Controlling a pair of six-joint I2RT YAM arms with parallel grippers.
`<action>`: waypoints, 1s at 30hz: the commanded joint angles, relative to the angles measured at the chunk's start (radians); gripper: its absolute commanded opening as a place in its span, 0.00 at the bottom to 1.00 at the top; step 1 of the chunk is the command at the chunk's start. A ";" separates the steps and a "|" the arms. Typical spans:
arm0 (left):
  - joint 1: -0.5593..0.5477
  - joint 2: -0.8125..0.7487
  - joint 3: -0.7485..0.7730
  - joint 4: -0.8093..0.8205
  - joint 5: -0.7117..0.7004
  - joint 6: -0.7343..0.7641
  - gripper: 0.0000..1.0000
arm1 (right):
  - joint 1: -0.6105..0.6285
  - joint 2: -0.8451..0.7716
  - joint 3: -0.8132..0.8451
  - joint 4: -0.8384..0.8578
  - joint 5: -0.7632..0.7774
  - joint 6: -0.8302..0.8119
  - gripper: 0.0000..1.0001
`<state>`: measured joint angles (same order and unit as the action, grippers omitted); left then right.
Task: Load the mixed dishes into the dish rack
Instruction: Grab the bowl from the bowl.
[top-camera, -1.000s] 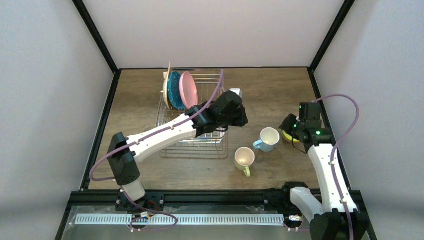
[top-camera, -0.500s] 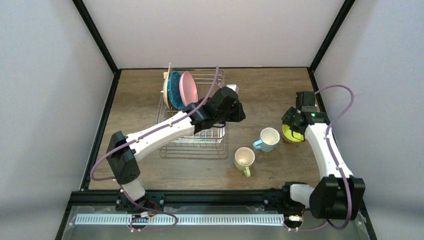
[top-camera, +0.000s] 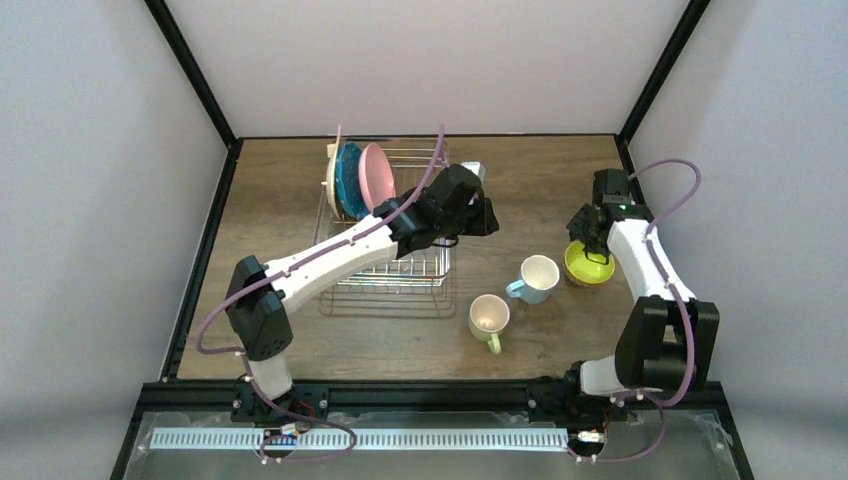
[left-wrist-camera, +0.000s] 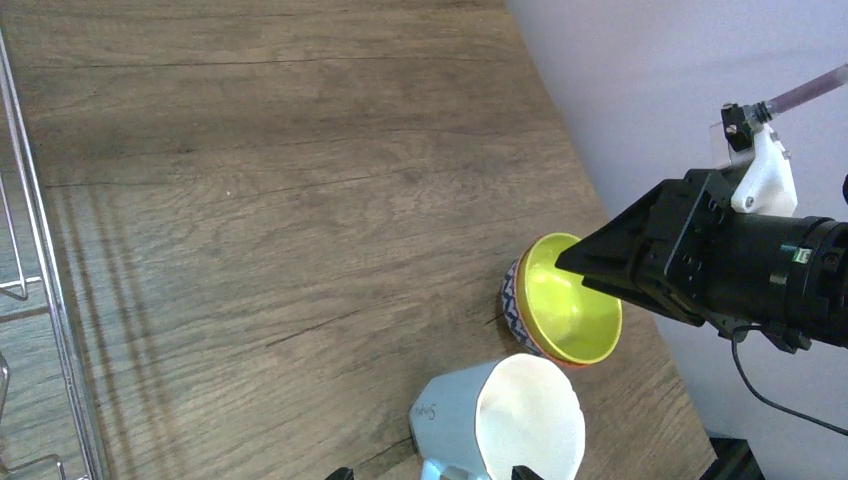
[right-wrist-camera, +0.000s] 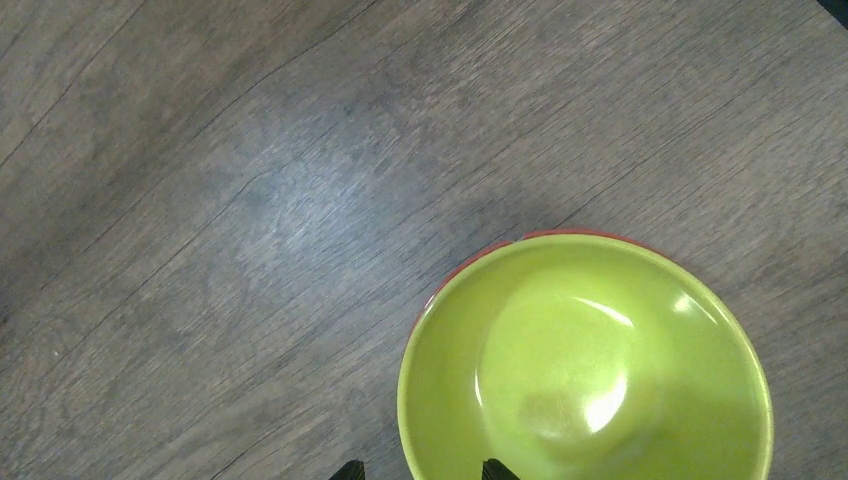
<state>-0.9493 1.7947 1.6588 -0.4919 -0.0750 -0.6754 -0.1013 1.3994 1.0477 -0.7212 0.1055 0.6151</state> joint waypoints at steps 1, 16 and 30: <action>0.011 0.025 0.016 0.018 0.022 0.017 0.90 | -0.004 0.034 0.017 0.034 0.021 -0.009 0.66; 0.038 0.024 -0.031 0.044 0.046 0.019 0.90 | -0.005 0.129 0.012 0.101 0.012 0.000 0.65; 0.060 0.051 -0.033 0.054 0.069 0.020 0.89 | -0.005 0.190 0.007 0.137 0.010 -0.002 0.52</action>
<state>-0.8944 1.8278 1.6394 -0.4534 -0.0235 -0.6685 -0.1013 1.5673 1.0477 -0.6044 0.1043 0.6098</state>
